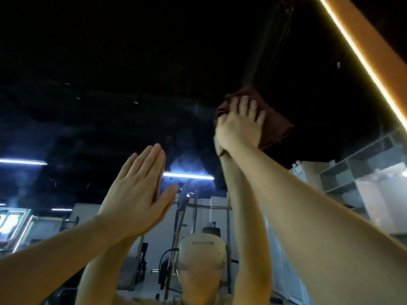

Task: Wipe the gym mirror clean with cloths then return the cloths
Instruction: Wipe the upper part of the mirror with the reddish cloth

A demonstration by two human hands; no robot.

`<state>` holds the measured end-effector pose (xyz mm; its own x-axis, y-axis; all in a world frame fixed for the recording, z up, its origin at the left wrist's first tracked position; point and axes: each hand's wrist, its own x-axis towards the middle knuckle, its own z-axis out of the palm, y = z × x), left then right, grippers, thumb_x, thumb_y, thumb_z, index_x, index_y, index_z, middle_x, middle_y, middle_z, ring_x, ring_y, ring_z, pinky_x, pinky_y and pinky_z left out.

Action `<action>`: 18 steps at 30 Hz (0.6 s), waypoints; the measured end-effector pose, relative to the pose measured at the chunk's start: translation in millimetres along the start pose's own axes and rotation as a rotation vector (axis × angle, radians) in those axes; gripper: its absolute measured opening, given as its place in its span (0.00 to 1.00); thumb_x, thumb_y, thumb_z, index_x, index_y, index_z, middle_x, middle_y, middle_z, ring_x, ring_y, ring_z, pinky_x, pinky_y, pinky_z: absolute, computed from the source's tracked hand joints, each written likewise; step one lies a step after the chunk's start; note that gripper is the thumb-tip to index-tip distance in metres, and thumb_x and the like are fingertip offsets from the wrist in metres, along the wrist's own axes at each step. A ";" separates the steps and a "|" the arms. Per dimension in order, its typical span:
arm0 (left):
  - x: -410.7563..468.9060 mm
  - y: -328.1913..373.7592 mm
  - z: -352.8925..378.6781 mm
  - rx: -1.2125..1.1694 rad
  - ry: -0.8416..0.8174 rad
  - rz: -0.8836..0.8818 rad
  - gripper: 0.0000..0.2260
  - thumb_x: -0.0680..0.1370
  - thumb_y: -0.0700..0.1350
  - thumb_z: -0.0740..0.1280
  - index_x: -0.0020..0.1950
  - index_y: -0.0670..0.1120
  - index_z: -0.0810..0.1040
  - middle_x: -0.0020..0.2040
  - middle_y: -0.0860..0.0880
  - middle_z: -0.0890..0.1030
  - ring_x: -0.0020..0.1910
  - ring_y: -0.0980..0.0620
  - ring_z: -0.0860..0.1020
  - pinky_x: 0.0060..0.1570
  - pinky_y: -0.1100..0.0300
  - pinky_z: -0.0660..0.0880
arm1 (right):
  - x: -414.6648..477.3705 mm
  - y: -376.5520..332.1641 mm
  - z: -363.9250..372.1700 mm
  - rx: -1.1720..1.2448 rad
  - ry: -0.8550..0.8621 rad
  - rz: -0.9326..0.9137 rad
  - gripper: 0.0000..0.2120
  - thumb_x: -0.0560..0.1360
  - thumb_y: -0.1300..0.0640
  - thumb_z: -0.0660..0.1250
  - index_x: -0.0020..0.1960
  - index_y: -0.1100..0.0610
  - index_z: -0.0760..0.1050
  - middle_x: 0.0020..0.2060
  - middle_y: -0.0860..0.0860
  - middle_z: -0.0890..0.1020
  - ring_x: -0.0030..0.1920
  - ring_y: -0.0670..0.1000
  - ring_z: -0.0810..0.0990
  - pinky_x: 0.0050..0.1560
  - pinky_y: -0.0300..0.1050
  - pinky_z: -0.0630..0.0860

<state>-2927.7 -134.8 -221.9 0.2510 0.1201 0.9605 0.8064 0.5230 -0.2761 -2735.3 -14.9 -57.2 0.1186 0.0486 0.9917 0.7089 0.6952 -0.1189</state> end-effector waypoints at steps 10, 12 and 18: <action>-3.9 -9.0 13.0 -0.005 0.127 -0.080 0.32 0.86 0.58 0.49 0.85 0.40 0.52 0.87 0.43 0.49 0.86 0.48 0.47 0.82 0.42 0.52 | 11.3 17.1 -3.9 0.015 -0.082 -0.329 0.28 0.87 0.46 0.51 0.85 0.49 0.53 0.85 0.49 0.52 0.84 0.52 0.49 0.82 0.54 0.46; -3.6 -8.8 16.7 0.010 0.115 -0.075 0.33 0.86 0.58 0.48 0.85 0.40 0.51 0.87 0.44 0.48 0.86 0.48 0.46 0.82 0.42 0.52 | 18.8 42.2 -9.1 -0.045 -0.050 0.036 0.29 0.86 0.47 0.50 0.85 0.52 0.51 0.85 0.52 0.51 0.84 0.55 0.48 0.82 0.59 0.45; -4.5 -5.1 2.5 -0.151 0.287 -0.095 0.31 0.86 0.55 0.51 0.85 0.38 0.54 0.86 0.43 0.52 0.85 0.48 0.49 0.83 0.46 0.47 | -54.5 -68.1 2.8 0.064 -0.113 -0.435 0.31 0.85 0.46 0.53 0.85 0.51 0.52 0.85 0.51 0.51 0.84 0.56 0.48 0.81 0.59 0.43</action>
<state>-2934.3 -136.0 -224.7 0.2939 -0.1773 0.9392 0.8985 0.3866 -0.2082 -2792.1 -62.9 -103.1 -0.2600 -0.1820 0.9483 0.6308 0.7115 0.3095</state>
